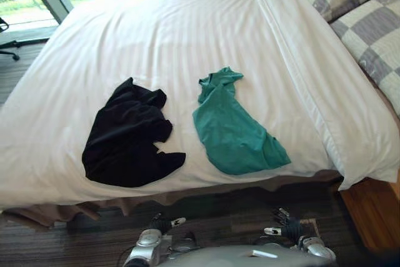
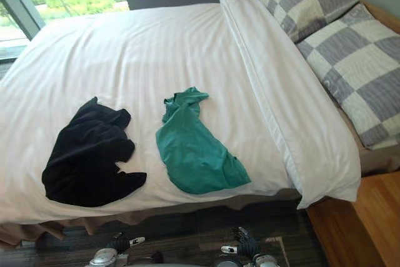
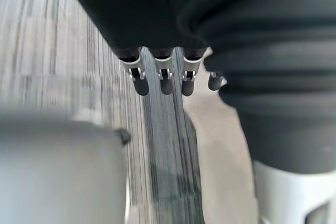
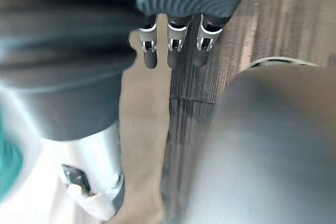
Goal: Tidy the bed and pick cloth on bed and put in laundry
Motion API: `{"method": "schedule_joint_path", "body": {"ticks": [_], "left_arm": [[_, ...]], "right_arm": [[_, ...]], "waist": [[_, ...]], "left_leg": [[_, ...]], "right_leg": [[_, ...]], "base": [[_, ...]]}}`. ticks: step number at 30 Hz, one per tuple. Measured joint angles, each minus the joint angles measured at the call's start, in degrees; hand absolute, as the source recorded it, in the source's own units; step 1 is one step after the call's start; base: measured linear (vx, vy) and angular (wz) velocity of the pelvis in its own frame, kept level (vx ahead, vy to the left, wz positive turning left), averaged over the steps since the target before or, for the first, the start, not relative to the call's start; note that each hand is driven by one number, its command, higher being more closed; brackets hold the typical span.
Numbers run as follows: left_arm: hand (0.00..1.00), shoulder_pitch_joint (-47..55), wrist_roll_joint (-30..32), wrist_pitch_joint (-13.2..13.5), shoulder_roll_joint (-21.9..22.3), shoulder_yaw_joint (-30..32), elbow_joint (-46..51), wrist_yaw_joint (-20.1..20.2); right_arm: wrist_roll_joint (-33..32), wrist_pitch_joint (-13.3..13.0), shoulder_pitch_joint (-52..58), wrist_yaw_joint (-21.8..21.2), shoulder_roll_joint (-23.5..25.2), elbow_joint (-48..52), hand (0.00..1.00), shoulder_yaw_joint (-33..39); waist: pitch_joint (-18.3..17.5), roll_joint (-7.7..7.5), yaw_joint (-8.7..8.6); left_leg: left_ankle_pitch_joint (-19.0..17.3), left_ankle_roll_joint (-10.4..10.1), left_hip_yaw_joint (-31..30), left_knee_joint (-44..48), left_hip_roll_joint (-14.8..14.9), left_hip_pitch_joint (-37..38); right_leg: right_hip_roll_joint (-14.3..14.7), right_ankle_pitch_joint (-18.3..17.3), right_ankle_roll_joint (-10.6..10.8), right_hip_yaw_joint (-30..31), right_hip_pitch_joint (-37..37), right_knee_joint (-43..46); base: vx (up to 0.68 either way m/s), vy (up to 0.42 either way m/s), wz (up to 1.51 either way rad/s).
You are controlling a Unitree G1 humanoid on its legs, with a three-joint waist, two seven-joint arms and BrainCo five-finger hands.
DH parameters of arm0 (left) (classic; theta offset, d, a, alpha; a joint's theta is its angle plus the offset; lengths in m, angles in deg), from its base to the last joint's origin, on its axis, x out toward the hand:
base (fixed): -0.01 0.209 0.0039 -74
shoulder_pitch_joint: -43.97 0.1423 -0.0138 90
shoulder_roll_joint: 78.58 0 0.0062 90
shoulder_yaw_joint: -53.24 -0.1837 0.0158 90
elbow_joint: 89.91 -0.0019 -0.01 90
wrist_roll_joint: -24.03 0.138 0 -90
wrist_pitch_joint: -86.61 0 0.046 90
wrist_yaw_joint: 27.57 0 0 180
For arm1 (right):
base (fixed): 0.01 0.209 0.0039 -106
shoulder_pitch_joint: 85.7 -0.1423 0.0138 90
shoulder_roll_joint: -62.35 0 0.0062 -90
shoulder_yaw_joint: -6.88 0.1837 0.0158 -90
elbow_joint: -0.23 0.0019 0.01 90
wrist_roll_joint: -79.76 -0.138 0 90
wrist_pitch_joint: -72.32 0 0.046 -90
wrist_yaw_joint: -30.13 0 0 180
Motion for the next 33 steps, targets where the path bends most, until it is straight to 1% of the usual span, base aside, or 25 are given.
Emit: {"method": "schedule_joint_path", "body": {"ticks": [1,4,6,7,8,9,10,11,13,14,15,16,17,18,19,20,21,22,23,25,26,27,28,30,33], "left_arm": [[0.00,-0.12,-0.14,1.78,0.06,0.23,0.25,-0.37],[0.00,0.15,-0.10,4.63,0.52,0.20,1.29,-1.28],[0.00,0.19,-0.30,5.04,0.43,0.38,1.26,-1.24],[0.00,0.37,-0.47,4.93,0.47,1.18,1.23,-1.13],[0.00,0.54,-0.66,4.88,0.41,1.44,1.25,-1.08],[0.00,0.95,-0.82,4.66,0.23,1.64,1.21,-1.03],[0.00,1.11,-0.95,4.67,0.23,1.63,1.22,-0.98],[0.00,1.21,-1.42,4.65,0.15,1.65,1.09,-0.68],[0.00,1.13,-2.95,4.43,0.08,1.64,0.67,0.06],[0.00,1.23,-3.78,4.35,0.42,1.62,-0.56,0.54],[0.00,1.28,-4.31,4.35,0.60,1.60,-0.85,0.66],[0.00,1.43,-5.85,4.15,1.56,1.55,-2.48,1.24],[0.00,1.15,-7.46,3.79,1.16,1.82,-3.49,1.43],[0.00,0.54,-8.18,3.39,-0.21,2.18,-3.76,1.43],[0.00,0.54,-8.28,3.25,-0.49,2.24,-3.97,1.36],[0.00,0.67,-9.37,3.03,-1.88,2.29,-4.31,1.38],[0.00,0.55,-9.99,3.37,-3.23,2.62,-4.80,1.28],[0.00,0.75,-10.41,3.69,-4.38,2.82,-5.33,1.05],[0.00,0.99,-10.40,3.82,-4.46,3.02,-5.32,0.93],[0.00,1.45,-9.85,4.87,-3.24,3.24,-5.07,0.35],[0.00,1.46,-9.76,5.16,-2.92,3.20,-5.04,0.30],[0.00,1.30,-9.76,5.70,-2.04,3.13,-4.97,0.23],[0.00,0.76,-9.74,6.03,-0.59,2.57,-4.70,0.11],[0.00,1.37,-9.74,7.25,1.74,2.20,-3.76,0.07],[0.00,2.46,-9.83,7.60,2.64,2.18,-2.87,-0.76]], "right_arm": [[0.00,1.57,-1.31,1.06,-0.02,0.04,0.00,-0.30],[-3.41,2.33,-2.69,3.01,0.08,0.04,0.00,0.21],[-5.99,2.33,-3.03,3.00,0.19,0.55,0.00,1.25],[-6.21,2.45,-2.92,3.10,0.35,1.14,0.00,4.25],[-6.20,2.61,-2.90,3.12,0.34,1.23,0.00,5.17],[-6.01,3.02,-2.78,3.44,-0.12,1.20,0.00,7.58],[-5.68,3.15,-2.74,3.62,-0.63,1.14,0.00,8.34],[-3.95,3.51,-2.08,4.35,-2.62,0.84,0.00,10.81],[-2.45,3.85,-0.50,4.36,-5.06,-0.67,0.00,13.21],[-2.23,4.66,0.59,4.26,-5.98,-2.18,0.00,14.69],[-2.23,4.98,0.88,4.19,-6.13,-2.75,0.00,15.04],[-2.87,5.41,1.98,4.08,-6.12,-3.52,0.00,17.37],[-2.83,5.48,1.94,4.04,-4.67,-4.64,0.00,19.75],[-2.78,5.46,1.93,3.93,-2.55,-5.72,0.00,20.80],[-2.82,5.32,1.93,3.91,-1.39,-5.82,0.00,20.95],[-2.15,4.92,1.96,5.19,0.98,-6.04,0.00,21.05],[-2.16,4.19,2.04,5.32,1.80,-6.58,0.00,21.30],[-2.05,2.68,2.68,3.87,2.17,-6.16,0.00,18.95],[-1.96,2.05,2.76,3.71,2.31,-5.95,0.00,17.73],[-1.35,0.88,2.59,3.20,2.10,-4.92,0.00,12.17],[-1.36,0.37,2.67,2.56,1.85,-4.44,0.00,11.06],[-1.28,-0.62,2.64,1.07,1.69,-3.27,0.00,8.90],[-1.43,-1.62,2.89,-0.42,0.94,-2.05,0.00,8.16],[-1.71,-2.17,3.13,-1.51,-0.43,-1.90,0.00,6.77],[-1.89,-2.08,3.57,-1.58,-0.95,-1.93,0.00,5.86]], "waist": [[1.23,0.11,-0.06],[2.22,1.41,0.12],[2.39,1.17,0.06],[2.96,0.46,-0.41],[2.96,0.46,-0.67],[3.03,0.33,-1.81],[3.04,0.31,-2.09],[2.99,0.14,-2.84],[2.95,0.17,-3.88],[2.58,0.85,-4.81],[2.40,1.34,-5.02],[1.73,3.53,-5.22],[1.58,3.30,-5.03],[1.37,1.87,-4.66],[1.06,1.58,-4.43],[0.40,1.51,-3.17],[0.11,1.24,-2.60],[-0.35,0.45,-2.36],[-0.37,0.42,-2.12],[-0.42,0.81,-2.03],[-0.42,0.81,-2.05],[-0.41,0.81,-1.96],[-0.57,1.86,-2.88],[-0.84,2.90,-2.97],[-1.64,3.20,-2.19]], "left_leg": [[-0.90,0.36,0.39,3.71,-0.21,-1.99],[-2.97,0.03,0.60,4.25,-0.29,-2.64],[-2.83,0.05,2.61,3.50,-1.04,-2.22],[-4.55,1.03,4.25,6.49,-0.64,-2.48],[-5.14,1.36,4.68,7.59,0.27,-2.29],[-5.49,1.49,5.00,11.12,3.57,-2.34],[-5.41,1.58,4.92,11.97,4.81,-2.45],[-4.31,2.12,3.70,13.80,7.95,-2.99],[-3.17,2.32,1.69,14.49,8.95,-3.00],[-2.97,1.10,0.94,13.60,8.75,-2.25],[-3.00,0.57,0.42,12.67,8.45,-2.02],[-2.99,-1.35,-0.73,9.19,7.62,-0.70],[-6.87,-9.64,-0.37,7.53,7.23,0.81],[-7.26,-8.44,0.35,8.21,5.95,0.93],[-7.62,-8.12,0.42,8.24,5.77,0.70],[-7.68,-7.85,0.86,8.11,6.05,0.27],[-7.12,-6.86,2.34,6.10,6.99,0.95],[-5.55,-5.01,4.24,2.25,7.72,2.58],[-4.89,-4.67,5.17,0.70,7.83,3.57],[-1.61,-3.48,7.81,-5.89,7.17,6.18],[-1.15,-3.16,8.02,-6.65,6.66,6.50],[-0.18,-2.68,8.11,-8.13,4.83,6.54],[1.04,-2.05,7.41,-9.46,4.32,6.44],[2.54,-2.05,6.63,-12.04,4.13,7.69],[3.77,-2.21,6.36,-13.93,4.38,8.95]], "right_leg": [[-1.12,-1.28,0.23,0.22,-1.50,3.11],[-3.22,-3.90,0.29,1.56,-5.38,9.90],[-5.05,-4.44,-0.11,3.58,-7.44,12.71],[-6.53,-4.41,-0.30,5.17,-8.04,13.94],[-6.96,-4.38,-0.26,5.76,-8.05,14.15],[-8.19,-4.53,0.04,7.81,-8.33,15.16],[-9.00,-4.66,0.25,8.50,-8.56,15.56],[-11.82,-5.68,2.17,11.00,-9.73,17.24],[-15.29,-6.32,5.36,12.96,-10.95,18.82],[-17.25,-5.89,7.91,13.47,-10.47,18.36],[-17.72,-5.39,8.90,13.46,-10.11,17.66],[-17.59,-3.16,10.04,13.05,-8.48,14.55],[-18.05,-0.04,10.10,12.74,-5.96,10.01],[-19.01,5.14,9.93,12.72,-3.49,4.85],[-18.44,8.55,9.88,12.52,-2.66,1.95],[-17.33,16.13,9.18,11.89,-1.44,-3.17],[-16.00,22.07,6.29,9.33,-0.94,-6.64],[-13.61,22.19,3.82,4.62,-1.39,-5.26],[-12.40,21.07,3.84,3.11,-1.61,-4.11],[-4.81,12.54,5.71,1.98,-1.90,-1.76],[-3.75,10.70,5.58,2.13,-1.87,-2.19],[-1.81,7.08,4.51,3.16,-1.28,-4.69],[-1.28,7.79,4.26,3.98,-0.07,-6.95],[-0.97,9.40,5.11,2.91,1.66,-9.22],[-0.57,9.43,5.10,2.13,2.11,-9.48]], "base": [[-0.13,0.014,0.13],[-0.11,0.049,0.00],[-0.08,0.029,-0.41],[-0.07,0.000,-0.59],[-0.06,-0.008,-0.65],[-0.04,0.039,-0.45],[-0.06,0.128,-0.50],[-0.07,0.239,-0.25],[-0.07,0.383,-0.12],[-0.02,0.302,0.04],[0.04,0.519,0.13],[0.06,0.645,0.14],[0.11,0.882,0.07],[0.08,0.525,-0.02],[0.08,0.474,-0.20],[0.07,0.421,-0.25],[0.12,0.574,-0.35],[0.10,0.338,-0.34],[0.10,0.247,-0.48],[0.02,0.186,-0.42],[-0.02,0.150,-0.25],[-0.07,0.126,0.07],[-0.05,0.096,0.16],[-0.04,0.021,0.29],[-0.02,-0.013,0.12]]}}
